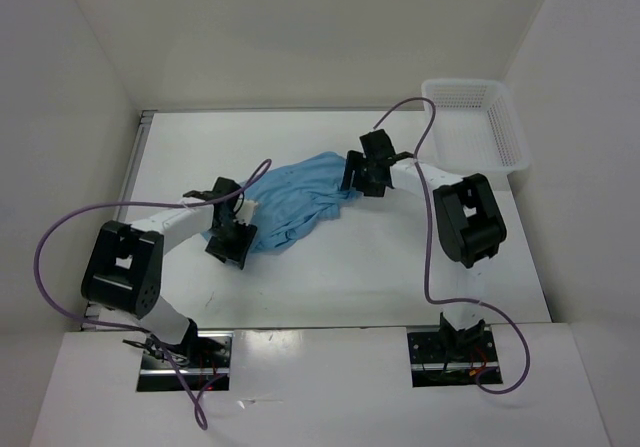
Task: Fold and stack the shorts
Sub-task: Flatten the shorts out
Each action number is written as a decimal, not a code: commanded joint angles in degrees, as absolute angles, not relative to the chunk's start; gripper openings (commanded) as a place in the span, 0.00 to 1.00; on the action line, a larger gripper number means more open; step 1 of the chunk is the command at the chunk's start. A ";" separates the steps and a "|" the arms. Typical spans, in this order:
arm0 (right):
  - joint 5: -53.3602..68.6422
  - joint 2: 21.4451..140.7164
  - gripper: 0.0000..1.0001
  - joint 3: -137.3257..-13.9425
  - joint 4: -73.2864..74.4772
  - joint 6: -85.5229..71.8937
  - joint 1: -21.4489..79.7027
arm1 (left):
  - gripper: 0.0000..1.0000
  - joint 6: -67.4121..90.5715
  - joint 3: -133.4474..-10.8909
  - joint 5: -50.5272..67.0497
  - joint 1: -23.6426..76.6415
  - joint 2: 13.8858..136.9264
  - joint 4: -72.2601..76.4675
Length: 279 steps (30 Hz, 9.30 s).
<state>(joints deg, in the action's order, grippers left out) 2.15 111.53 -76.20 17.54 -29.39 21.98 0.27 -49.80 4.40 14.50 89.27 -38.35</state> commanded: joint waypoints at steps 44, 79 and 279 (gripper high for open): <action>-12.84 57.85 0.00 -90.16 16.26 -18.37 22.41 | 0.00 0.00 -89.02 -13.18 13.45 49.94 -33.49; 0.26 116.44 1.00 -102.72 19.69 -30.06 12.04 | 1.00 0.00 -98.53 10.81 1.76 118.83 -22.95; -14.15 120.23 0.91 -102.21 29.00 -35.07 13.80 | 0.99 0.00 -92.27 9.13 1.76 106.77 -27.87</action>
<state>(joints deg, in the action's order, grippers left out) -11.38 118.37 -98.61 26.20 -36.53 14.55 0.21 -87.37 8.38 3.29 104.40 -28.73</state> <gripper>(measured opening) 0.907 0.992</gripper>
